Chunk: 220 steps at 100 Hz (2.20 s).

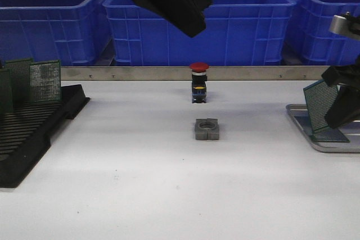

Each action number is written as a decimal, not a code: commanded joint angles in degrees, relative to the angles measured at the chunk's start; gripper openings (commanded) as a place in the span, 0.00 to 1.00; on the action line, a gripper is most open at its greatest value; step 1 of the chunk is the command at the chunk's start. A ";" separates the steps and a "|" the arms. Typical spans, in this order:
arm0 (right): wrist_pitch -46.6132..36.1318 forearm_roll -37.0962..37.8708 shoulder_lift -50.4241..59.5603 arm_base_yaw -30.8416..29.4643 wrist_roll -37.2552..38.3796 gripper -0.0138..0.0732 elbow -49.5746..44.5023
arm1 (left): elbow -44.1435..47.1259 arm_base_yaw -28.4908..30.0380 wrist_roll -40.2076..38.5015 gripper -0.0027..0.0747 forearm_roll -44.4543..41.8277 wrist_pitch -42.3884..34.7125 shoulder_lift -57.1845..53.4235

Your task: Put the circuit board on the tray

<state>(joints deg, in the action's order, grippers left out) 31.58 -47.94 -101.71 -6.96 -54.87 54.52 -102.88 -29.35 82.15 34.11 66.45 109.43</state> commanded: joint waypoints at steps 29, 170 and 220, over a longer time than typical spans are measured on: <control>4.07 1.28 3.17 -4.14 -0.19 0.78 4.18 | -2.01 0.36 -1.22 0.79 3.09 -1.35 -3.47; -28.22 -4.97 65.17 12.47 -4.28 0.03 -28.12 | 41.82 19.48 -38.22 0.01 -0.49 -44.40 -51.75; -23.98 -7.29 90.72 12.47 -4.28 0.03 -40.31 | 77.92 19.48 -38.22 0.01 0.21 -58.66 -89.00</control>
<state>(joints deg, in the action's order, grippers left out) 6.70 -54.55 -13.45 5.35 -58.69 13.94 -27.00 -9.98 44.38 32.68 12.46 25.43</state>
